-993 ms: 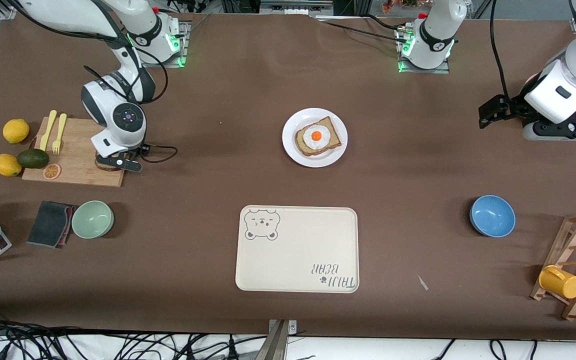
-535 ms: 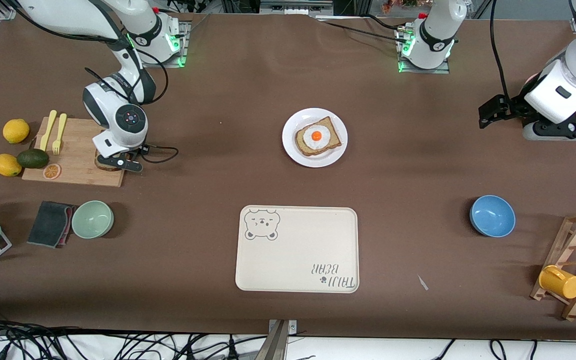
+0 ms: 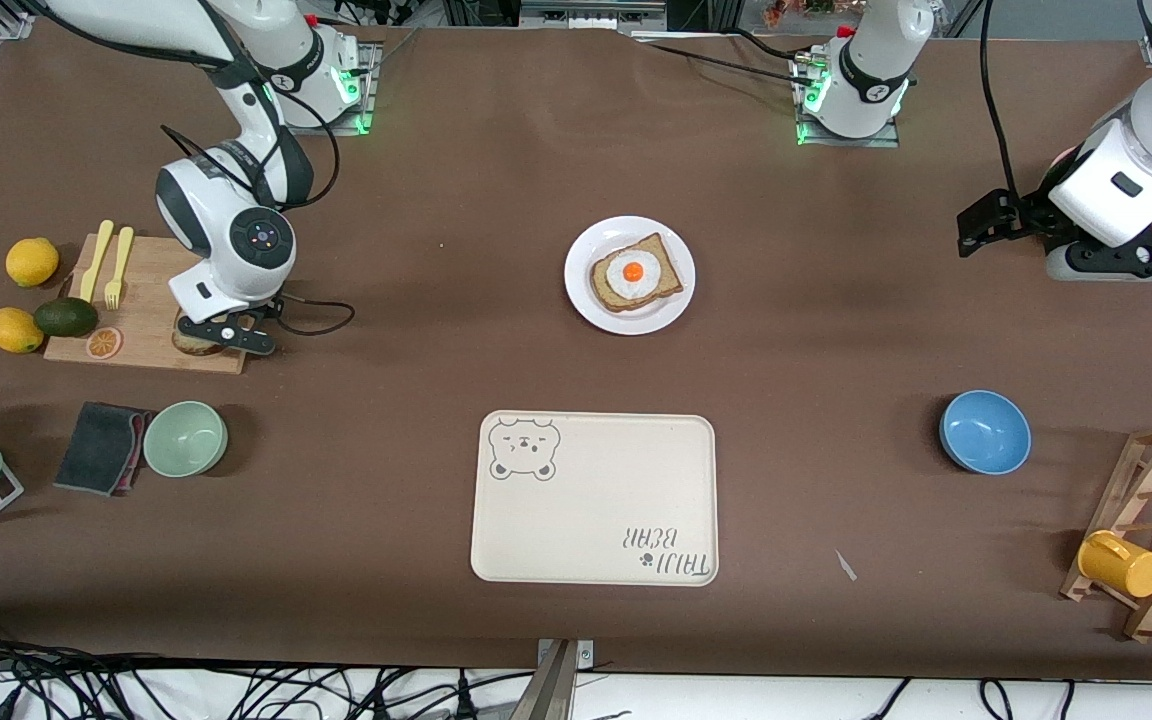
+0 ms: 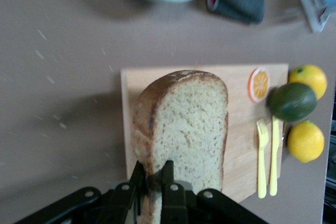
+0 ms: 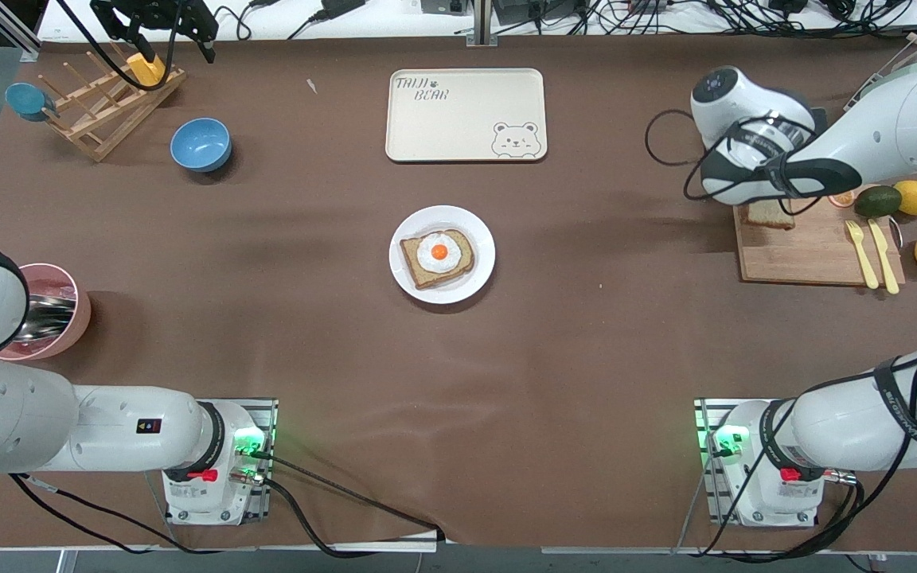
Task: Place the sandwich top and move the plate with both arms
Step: 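Carry the bread slice with the right gripper over the egg toast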
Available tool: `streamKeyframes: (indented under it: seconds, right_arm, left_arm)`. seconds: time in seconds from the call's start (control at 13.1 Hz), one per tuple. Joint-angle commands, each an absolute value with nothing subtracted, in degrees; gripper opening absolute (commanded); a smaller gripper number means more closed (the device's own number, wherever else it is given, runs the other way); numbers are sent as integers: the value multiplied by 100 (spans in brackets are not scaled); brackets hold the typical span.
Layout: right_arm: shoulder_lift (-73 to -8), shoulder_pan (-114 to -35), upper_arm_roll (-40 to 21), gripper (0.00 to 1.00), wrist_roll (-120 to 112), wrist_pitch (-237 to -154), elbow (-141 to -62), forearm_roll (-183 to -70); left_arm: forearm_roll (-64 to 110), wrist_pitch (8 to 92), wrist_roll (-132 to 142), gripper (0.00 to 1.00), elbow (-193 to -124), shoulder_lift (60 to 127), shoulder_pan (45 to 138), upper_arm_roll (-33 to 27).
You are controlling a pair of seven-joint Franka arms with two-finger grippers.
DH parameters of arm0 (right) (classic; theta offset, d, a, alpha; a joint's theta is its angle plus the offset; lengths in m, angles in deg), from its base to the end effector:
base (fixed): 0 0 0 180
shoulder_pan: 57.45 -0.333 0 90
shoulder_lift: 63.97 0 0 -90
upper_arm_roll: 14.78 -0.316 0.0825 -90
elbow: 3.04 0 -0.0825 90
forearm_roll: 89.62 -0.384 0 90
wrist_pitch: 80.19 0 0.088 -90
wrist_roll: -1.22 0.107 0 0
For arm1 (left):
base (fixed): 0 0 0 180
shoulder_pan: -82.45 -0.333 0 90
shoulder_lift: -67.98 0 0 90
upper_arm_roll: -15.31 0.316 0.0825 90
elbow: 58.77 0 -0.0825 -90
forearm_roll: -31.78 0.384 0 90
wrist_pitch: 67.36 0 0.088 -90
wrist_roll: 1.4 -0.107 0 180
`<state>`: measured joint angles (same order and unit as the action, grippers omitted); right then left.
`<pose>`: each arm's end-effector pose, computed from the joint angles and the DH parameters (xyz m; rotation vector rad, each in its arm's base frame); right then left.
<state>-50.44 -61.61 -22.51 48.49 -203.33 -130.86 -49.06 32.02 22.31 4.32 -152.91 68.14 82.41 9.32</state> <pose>0.5108 0.0807 0.2499 2.5655 -0.1621 -0.0161 0.5486 -0.0567 0.5885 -3.1270 0.0065 0.1251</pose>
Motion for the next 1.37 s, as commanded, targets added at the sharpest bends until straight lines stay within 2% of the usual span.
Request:
streamKeyframes:
  seconds: [0.0,0.15,0.31,0.53,0.76,0.84,1.07,1.3]
  right_arm:
    - [-5070,-6158,-2768,0,4596,-19834,-12340,-6056]
    - [-4711,-6289,-3164,0,4665,-19053,-11121,-7417]
    - [-4106,-6595,-3236,0,5120,-18115,-9707,-8395]
    - [-3052,-7149,-3192,0,5998,-17162,-7771,-8644]
    - [-1506,-8650,-2920,0,7772,-16212,-5059,-8935]
    - [-1258,-8784,-2937,0,8186,-16332,-4745,-9110]
    - [-984,-9083,-2919,0,9004,-17411,-4707,-10067]
    - [-554,-9436,-2963,0,10234,-17775,-4707,-10078]
  left_arm:
    - [3196,2132,378,100,-15211,6807,8210,898]
    - [3196,2132,378,100,-15211,6807,8210,898]
    - [3196,2132,378,100,-15211,6807,8210,898]
    - [3196,2132,378,100,-15211,6807,8210,898]
    - [3196,2132,378,100,-15211,6807,8210,898]
    - [3196,2132,378,100,-15211,6807,8210,898]
    - [3196,2132,378,100,-15211,6807,8210,898]
    - [3196,2132,378,100,-15211,6807,8210,898]
